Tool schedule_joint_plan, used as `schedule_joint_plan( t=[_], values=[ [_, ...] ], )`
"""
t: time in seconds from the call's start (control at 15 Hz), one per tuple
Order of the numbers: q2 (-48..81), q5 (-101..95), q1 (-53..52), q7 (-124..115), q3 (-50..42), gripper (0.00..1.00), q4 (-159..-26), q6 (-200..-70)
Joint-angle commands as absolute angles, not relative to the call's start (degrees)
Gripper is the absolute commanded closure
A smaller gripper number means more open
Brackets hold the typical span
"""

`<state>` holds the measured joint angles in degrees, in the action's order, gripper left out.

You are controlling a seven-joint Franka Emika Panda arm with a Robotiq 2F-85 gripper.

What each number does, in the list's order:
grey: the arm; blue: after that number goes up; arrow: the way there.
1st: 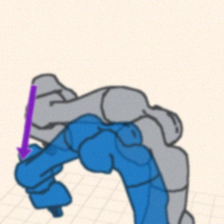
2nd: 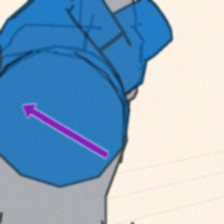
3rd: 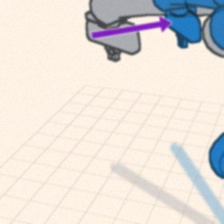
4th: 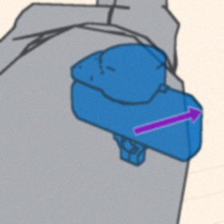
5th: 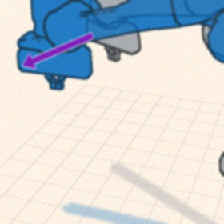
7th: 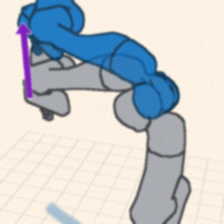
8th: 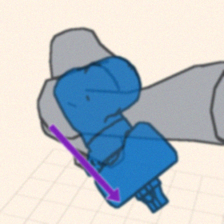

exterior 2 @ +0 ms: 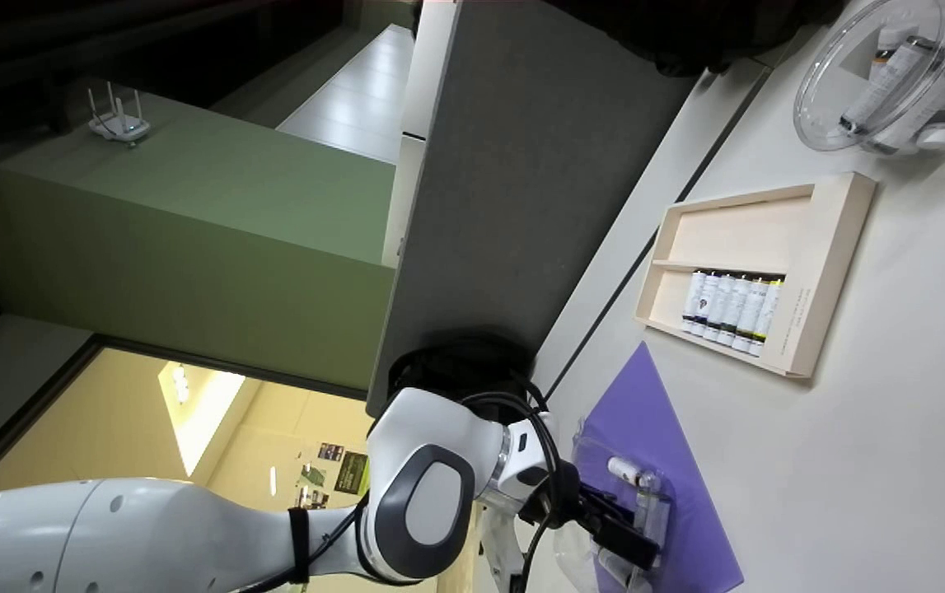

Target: Remove one bottle from the clear container and place it on the table

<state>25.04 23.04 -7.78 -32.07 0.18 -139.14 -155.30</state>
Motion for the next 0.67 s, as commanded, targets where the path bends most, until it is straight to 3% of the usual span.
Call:
schedule_joint_plan(
  t=[0.0,0.6],
  values=[
    [27.2,20.4,-9.5,-35.7,-1.3,0.00,-137.1,-154.7],
    [29.8,17.6,-11.6,-37.8,-2.0,0.00,-136.7,-157.7]
  ],
)
